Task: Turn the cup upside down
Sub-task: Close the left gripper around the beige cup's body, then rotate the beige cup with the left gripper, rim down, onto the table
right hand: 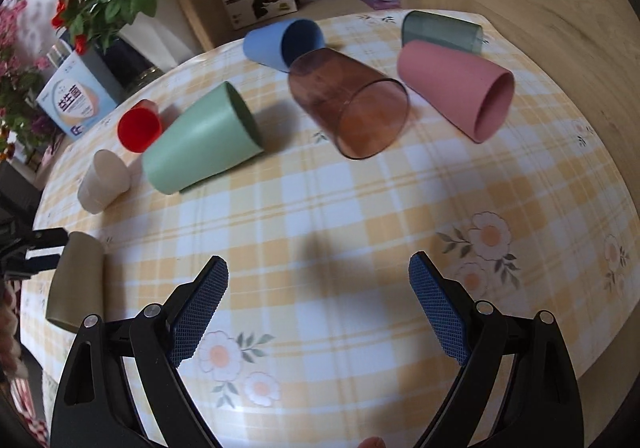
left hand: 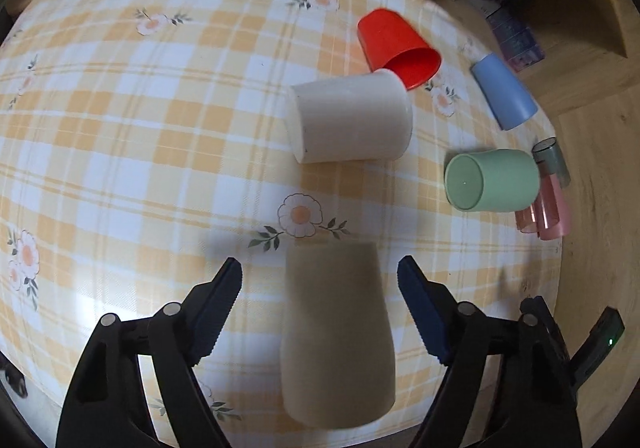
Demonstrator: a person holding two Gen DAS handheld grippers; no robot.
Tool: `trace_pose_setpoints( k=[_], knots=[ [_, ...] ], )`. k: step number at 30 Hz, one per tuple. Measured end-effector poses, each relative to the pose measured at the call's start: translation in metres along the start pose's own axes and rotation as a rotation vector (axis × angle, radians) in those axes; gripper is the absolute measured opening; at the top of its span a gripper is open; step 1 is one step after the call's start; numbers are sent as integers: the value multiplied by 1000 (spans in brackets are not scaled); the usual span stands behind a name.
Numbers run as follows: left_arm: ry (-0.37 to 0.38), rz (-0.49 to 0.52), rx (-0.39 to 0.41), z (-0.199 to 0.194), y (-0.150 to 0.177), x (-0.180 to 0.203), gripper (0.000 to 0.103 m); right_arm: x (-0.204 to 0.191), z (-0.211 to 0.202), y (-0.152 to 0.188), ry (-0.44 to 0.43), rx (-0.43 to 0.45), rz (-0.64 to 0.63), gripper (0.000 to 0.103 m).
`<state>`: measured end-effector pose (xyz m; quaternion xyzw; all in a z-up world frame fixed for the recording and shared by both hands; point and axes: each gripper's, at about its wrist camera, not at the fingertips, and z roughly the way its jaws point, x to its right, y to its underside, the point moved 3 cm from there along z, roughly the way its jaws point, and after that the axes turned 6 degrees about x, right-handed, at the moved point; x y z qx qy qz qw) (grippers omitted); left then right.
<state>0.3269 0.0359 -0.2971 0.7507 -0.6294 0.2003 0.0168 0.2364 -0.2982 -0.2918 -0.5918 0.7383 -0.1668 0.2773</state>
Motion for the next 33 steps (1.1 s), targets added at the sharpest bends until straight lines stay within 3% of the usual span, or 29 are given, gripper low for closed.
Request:
trace_pose_setpoints(
  k=[6,10,15,17,19,30,33],
  knots=[
    [-60,52,-67,20,-8,9,78,15,0,2,9,0,21,89],
    [-90,52,-69,29,-6,6,77,19,2,3,21,-2,49,89],
    [-79,35,-95,38,-1,4,76,16,1,4,17,-5,42,89],
    [-77,48,-86,37,1,5,71,15,1,4,16,-5,42,89],
    [-29,39,-77,33,2,6,55,14,-1,3,13,-5,41,89],
    [4,167,79,-21,32,4,54,13,-2,6,14,-16,49,89],
    [-23,190,126,-36,43,-1,54,11,-2,6,11,-21,48,89]
  ],
)
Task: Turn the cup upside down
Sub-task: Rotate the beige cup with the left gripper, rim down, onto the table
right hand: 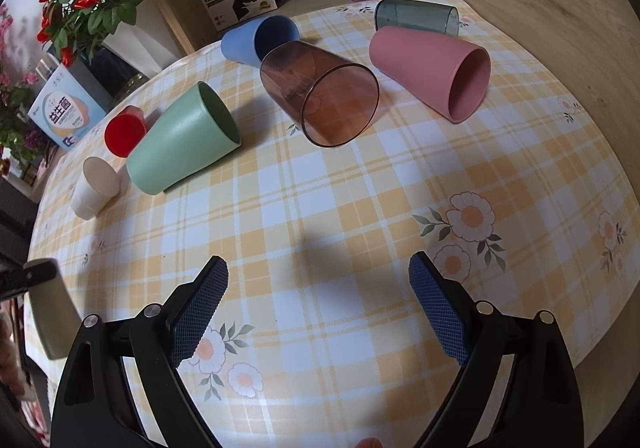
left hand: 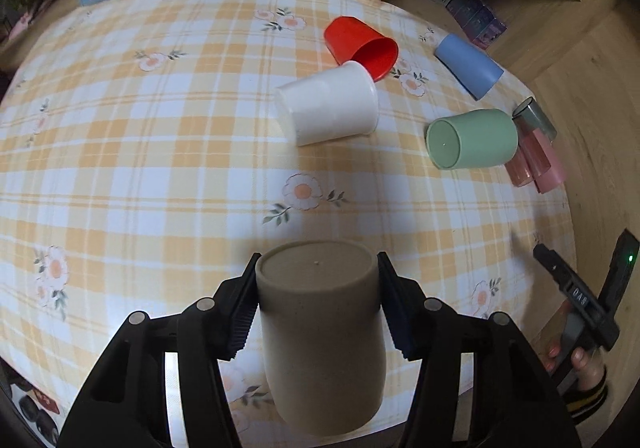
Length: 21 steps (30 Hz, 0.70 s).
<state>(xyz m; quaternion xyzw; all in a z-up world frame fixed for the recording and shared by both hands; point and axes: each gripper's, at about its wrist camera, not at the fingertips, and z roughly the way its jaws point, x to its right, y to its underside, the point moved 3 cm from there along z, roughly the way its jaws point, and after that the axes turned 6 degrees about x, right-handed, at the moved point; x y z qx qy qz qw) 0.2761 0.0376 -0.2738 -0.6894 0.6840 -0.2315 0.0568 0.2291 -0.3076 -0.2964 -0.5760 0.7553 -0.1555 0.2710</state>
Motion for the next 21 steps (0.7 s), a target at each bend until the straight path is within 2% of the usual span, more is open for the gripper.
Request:
trace_pose_setpoints(
  k=[3,9,21],
  knots=[
    [-25,-7,31,-12,6,-9,54,-2,0,0,-7,-2,2,89],
    [-71,-39,143,-36,3,-27,54,-10,-1,2,-14,-6,-10,89],
    [-181,-14,258,-31,-32,-32,53,-21,1,5,-23,-23,-18,89]
  ],
)
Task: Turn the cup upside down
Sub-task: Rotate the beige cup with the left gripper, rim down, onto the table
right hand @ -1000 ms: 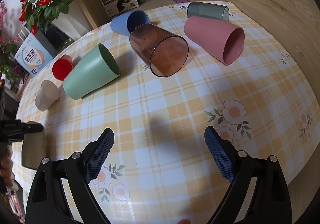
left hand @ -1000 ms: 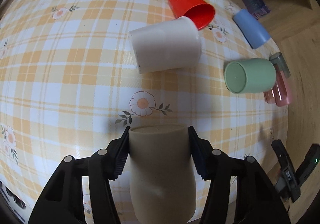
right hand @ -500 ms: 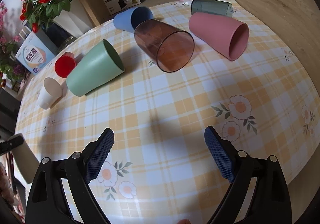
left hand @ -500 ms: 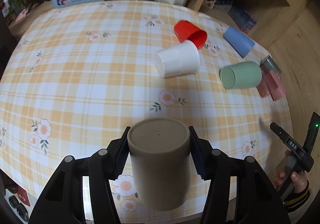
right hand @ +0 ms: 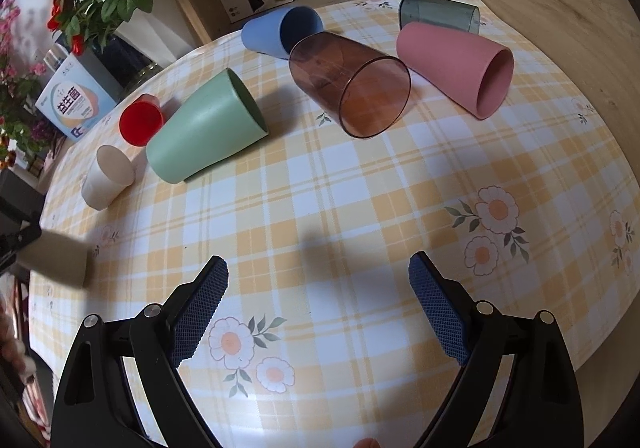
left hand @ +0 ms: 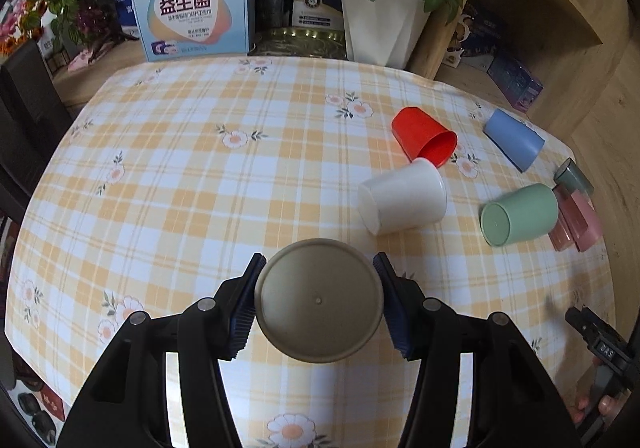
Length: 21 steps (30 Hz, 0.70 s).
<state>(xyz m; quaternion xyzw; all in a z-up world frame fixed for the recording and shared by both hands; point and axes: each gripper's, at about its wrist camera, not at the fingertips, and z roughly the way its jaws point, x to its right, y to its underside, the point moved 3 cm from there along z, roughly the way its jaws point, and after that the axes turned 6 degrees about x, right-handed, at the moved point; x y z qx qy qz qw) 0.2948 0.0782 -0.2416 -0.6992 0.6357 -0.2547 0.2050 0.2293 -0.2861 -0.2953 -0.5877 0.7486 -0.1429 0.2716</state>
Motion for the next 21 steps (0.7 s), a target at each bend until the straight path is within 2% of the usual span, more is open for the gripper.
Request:
trace_pose_setpoints(
  k=[15,21],
  knots=[
    [-27,29,-9,13,-5,18,53,2,2,1,3,-11,9,89],
    [-47,69,-16,17,-1,32,54,2,0,-1,6,-7,4,89]
  ],
)
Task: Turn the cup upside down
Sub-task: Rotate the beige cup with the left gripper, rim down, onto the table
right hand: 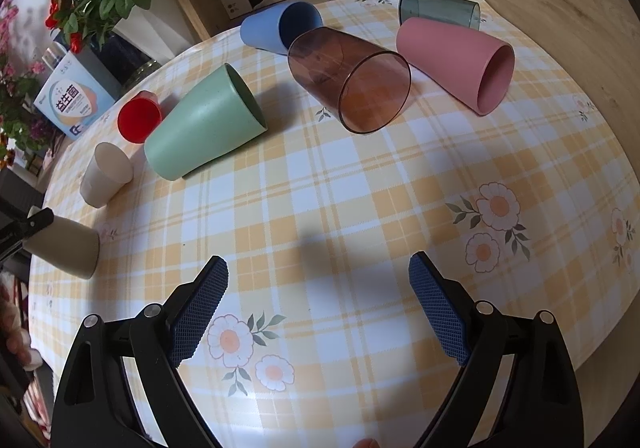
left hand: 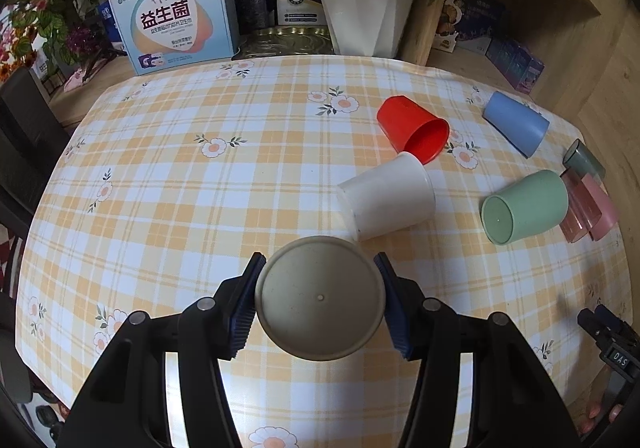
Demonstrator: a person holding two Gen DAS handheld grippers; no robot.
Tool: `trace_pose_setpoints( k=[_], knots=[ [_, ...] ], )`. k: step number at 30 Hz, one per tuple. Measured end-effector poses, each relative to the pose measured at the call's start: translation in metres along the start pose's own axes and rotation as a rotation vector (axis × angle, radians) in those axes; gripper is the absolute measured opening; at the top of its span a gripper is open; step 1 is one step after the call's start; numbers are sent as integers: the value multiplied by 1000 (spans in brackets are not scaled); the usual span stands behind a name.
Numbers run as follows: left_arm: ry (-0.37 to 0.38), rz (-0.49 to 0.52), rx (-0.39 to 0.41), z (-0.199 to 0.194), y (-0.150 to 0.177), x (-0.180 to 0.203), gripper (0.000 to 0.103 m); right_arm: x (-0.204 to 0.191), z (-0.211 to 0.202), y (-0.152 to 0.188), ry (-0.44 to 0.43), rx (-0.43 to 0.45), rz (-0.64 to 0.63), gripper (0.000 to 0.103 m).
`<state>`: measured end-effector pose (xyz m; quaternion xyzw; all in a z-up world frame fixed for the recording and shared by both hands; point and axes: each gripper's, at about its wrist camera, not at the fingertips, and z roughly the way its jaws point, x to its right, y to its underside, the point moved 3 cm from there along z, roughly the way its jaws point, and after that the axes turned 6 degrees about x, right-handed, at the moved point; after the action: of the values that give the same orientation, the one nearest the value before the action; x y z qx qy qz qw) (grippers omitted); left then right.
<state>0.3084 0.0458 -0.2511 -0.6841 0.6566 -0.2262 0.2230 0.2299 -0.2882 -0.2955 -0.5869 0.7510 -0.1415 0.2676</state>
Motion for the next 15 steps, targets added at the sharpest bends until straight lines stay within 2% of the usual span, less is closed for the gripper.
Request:
trace_pose_setpoints(
  k=[15],
  knots=[
    [28,-34,-25,0,2,3,55,-5,-12,-5,2,6,-16,89]
  ],
)
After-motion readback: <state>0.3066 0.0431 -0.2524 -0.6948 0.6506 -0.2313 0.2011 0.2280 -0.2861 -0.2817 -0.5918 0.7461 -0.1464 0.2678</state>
